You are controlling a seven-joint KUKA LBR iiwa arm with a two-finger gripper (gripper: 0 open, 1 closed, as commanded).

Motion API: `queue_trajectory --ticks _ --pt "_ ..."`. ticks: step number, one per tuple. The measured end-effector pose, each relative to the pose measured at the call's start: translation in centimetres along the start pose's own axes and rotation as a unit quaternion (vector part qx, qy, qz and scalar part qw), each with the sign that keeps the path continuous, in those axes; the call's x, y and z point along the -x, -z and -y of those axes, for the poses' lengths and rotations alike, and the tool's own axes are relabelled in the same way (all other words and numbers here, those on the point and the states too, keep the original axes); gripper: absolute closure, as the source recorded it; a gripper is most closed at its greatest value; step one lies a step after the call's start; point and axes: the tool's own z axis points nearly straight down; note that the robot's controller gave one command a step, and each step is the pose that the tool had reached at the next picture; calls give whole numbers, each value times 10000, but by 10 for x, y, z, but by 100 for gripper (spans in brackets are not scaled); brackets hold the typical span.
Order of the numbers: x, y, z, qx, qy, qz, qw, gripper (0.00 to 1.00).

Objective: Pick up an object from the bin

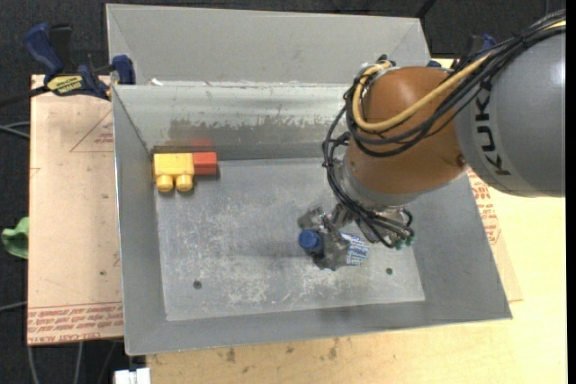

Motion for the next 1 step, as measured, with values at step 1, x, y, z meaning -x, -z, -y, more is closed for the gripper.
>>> queue_trajectory --ticks 1 --pt "34 71 -3 7 2273 3 9738 100"
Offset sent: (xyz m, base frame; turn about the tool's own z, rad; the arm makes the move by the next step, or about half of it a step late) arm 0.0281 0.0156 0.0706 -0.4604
